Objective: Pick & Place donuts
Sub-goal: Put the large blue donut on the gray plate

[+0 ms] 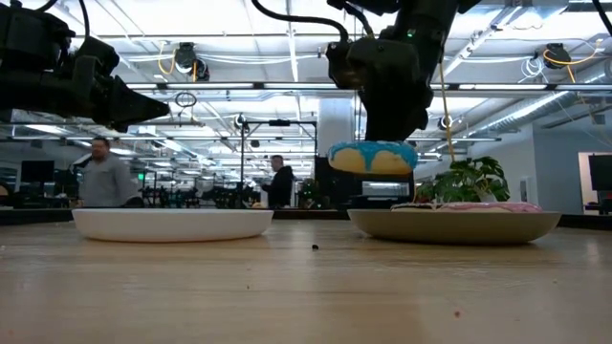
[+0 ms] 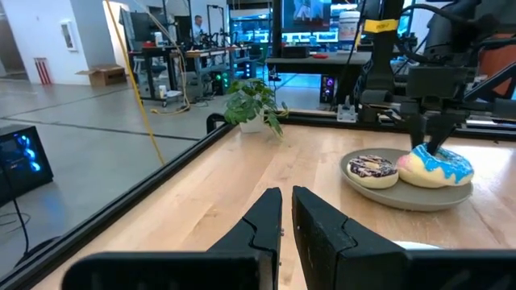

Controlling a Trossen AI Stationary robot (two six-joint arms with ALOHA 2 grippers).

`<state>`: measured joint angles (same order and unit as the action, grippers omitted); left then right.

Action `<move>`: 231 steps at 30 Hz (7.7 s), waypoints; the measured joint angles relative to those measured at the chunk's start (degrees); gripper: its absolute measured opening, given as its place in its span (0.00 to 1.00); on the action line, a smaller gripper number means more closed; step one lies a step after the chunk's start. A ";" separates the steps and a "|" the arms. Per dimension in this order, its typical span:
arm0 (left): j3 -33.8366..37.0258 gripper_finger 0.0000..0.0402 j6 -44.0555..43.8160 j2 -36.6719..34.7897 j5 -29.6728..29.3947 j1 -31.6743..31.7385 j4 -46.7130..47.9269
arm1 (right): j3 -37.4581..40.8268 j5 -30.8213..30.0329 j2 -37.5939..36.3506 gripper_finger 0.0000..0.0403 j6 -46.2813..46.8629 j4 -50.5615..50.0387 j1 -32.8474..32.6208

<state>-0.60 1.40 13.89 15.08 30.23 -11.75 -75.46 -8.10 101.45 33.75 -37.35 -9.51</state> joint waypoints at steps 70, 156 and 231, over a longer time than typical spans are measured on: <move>-0.02 0.09 -3.42 0.00 -0.67 -0.01 -4.60 | 7.88 -2.10 -0.04 0.03 -10.48 11.50 -0.18; -0.02 0.09 -6.07 -0.02 -0.04 -0.01 -4.37 | 13.42 5.00 -8.98 0.37 -19.84 17.20 3.15; 0.00 0.09 -6.57 0.00 -0.06 0.00 -4.33 | 13.38 -6.91 1.29 0.02 -31.39 15.66 -6.59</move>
<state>-0.60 -5.17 13.89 15.03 30.24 -16.08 -62.08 -15.00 102.74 2.36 -21.69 -16.10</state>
